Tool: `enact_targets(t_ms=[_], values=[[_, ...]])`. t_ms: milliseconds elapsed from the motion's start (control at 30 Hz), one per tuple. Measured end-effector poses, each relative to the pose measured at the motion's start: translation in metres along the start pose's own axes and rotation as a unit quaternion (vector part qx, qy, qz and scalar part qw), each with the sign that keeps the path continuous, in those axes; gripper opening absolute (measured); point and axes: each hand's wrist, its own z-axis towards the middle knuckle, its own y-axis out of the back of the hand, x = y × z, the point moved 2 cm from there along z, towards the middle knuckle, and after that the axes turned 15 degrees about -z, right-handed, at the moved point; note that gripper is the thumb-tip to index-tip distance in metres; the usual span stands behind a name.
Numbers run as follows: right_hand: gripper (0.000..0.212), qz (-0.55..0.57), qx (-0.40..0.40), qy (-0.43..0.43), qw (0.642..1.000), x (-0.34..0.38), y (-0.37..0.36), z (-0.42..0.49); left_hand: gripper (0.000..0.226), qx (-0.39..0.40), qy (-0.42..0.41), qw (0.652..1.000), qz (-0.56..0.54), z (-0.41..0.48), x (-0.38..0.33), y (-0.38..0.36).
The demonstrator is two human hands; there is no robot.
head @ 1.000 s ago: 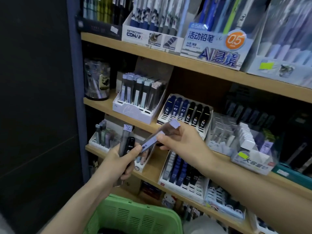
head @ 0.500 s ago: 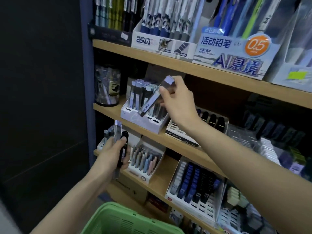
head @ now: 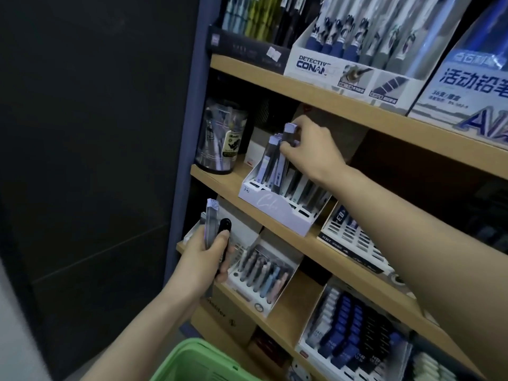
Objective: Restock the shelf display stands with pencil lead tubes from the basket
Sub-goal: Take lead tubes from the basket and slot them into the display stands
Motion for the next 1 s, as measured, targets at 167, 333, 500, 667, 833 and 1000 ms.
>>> enact_targets(t_ms=[167, 333, 500, 667, 833, 1000], values=[[0.032, -0.043, -0.014, -0.039, 0.998, 0.003, -0.002, 0.008, 0.016, 0.001, 0.005, 1.0, -0.008, 0.003, 0.002, 0.002], [0.028, -0.186, -0.03, -0.009, 0.982, 0.008, -0.003, 0.006, 0.016, 0.005, 0.01, 1.0, 0.0, 0.003, 0.005, 0.003], [0.032, -0.15, -0.021, 0.0, 0.988, 0.006, -0.009, 0.0, 0.014, 0.002, 0.023, 1.0, -0.018, 0.006, 0.008, 0.004], [0.026, -0.105, 0.016, -0.001, 0.994, 0.006, -0.006, 0.0, 0.015, 0.01, 0.034, 0.999, -0.024, 0.006, 0.011, 0.001], [0.024, 0.043, -0.088, -0.031, 0.995, 0.01, 0.008, -0.003, 0.013, 0.004, 0.037, 0.999, -0.026, 0.003, 0.009, 0.001], [0.026, 0.022, -0.048, -0.016, 0.998, 0.025, 0.004, -0.003, 0.015, 0.001, 0.031, 0.999, -0.036, 0.005, 0.007, 0.007]])
